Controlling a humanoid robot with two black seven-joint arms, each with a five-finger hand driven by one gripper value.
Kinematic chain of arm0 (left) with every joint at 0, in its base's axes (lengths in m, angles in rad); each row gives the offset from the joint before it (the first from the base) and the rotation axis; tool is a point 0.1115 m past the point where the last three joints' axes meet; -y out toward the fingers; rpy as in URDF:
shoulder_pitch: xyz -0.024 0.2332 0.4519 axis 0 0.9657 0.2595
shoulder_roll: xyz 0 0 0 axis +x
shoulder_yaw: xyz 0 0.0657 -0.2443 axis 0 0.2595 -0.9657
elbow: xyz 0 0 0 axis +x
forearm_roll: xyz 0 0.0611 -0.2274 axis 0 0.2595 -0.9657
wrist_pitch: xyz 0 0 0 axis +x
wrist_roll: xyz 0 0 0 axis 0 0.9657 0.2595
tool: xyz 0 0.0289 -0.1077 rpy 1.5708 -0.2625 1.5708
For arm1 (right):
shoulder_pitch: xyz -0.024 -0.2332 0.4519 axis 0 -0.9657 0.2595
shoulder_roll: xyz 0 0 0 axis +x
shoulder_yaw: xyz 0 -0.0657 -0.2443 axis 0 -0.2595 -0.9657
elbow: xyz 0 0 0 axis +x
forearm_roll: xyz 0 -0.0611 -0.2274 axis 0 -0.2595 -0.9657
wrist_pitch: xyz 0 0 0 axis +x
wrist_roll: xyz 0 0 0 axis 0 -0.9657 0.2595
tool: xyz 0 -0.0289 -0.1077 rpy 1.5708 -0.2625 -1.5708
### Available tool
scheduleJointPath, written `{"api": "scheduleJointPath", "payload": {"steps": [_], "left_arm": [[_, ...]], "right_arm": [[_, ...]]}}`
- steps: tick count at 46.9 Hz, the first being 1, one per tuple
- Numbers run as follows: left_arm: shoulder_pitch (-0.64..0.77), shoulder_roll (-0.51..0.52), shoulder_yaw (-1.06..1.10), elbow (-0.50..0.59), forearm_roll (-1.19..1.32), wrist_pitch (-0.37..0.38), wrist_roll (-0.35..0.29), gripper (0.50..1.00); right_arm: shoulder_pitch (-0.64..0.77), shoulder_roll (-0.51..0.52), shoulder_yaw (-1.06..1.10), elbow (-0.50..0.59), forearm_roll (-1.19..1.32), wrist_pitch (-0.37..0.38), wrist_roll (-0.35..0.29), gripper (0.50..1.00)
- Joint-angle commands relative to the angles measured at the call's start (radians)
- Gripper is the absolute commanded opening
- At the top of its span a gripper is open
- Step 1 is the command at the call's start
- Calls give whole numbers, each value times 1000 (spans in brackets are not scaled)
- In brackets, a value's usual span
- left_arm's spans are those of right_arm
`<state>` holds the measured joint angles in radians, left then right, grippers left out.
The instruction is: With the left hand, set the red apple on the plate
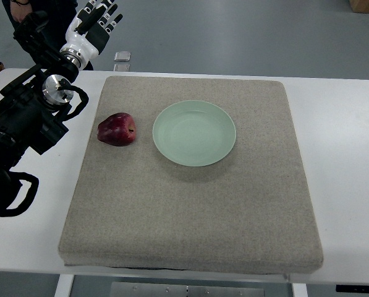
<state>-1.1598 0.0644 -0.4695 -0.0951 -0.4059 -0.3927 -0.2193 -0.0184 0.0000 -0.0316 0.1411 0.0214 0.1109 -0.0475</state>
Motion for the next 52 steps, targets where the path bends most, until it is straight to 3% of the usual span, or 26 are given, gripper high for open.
{"api": "scheduleJointPath", "payload": {"steps": [1, 35, 42, 52], "left_arm": [[0, 0, 0, 0, 1, 0, 0, 994], [-1, 15, 29, -22, 5, 15, 0, 992], [-6, 44, 97, -66, 9, 24, 0, 990], [-15, 133, 178, -205, 50, 116, 1, 988]], "right_arm": [[0, 0, 1, 0, 0, 0, 0, 932], [0, 0, 1, 0, 0, 0, 0, 932], [0, 0, 1, 0, 0, 0, 0, 932], [0, 0, -1, 0, 0, 1, 0, 932]]}}
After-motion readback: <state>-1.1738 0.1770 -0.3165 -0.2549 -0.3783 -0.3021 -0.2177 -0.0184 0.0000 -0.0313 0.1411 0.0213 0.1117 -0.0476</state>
